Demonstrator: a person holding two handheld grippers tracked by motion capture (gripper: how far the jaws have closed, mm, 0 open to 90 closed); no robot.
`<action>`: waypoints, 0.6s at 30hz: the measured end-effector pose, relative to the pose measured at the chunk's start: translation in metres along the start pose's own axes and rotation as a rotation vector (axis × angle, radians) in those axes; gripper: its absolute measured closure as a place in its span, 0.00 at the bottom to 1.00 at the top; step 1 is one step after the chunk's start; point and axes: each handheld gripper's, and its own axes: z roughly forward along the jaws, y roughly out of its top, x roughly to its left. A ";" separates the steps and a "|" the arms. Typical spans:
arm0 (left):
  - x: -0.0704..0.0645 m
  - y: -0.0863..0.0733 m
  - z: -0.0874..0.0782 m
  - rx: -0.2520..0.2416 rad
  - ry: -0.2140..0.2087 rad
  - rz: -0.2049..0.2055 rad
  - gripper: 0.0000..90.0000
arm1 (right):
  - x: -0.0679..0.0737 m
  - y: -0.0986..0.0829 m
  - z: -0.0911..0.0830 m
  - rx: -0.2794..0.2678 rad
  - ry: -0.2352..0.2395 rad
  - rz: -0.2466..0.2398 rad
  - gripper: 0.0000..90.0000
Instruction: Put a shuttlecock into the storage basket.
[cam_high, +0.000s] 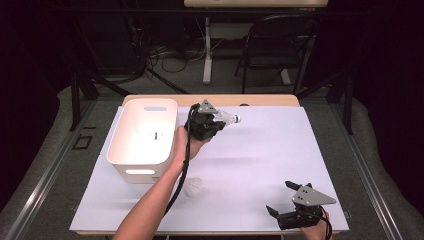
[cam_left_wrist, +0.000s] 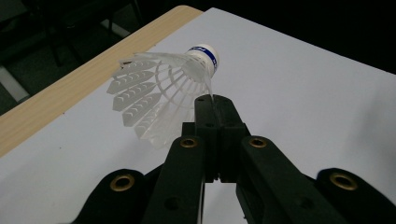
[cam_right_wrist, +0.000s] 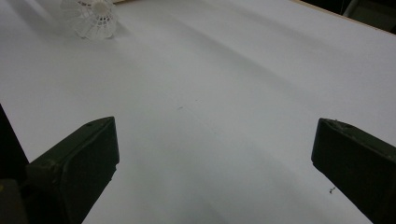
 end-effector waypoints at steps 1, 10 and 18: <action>0.001 0.000 -0.001 -0.001 0.004 0.001 1.00 | 0.000 0.000 0.000 0.000 0.000 0.001 0.00; 0.008 0.000 -0.014 -0.002 0.026 -0.001 1.00 | 0.000 0.000 0.000 0.002 -0.003 0.002 0.00; 0.016 0.000 -0.026 -0.017 0.047 -0.007 1.00 | 0.000 0.000 0.000 0.002 -0.005 -0.003 0.00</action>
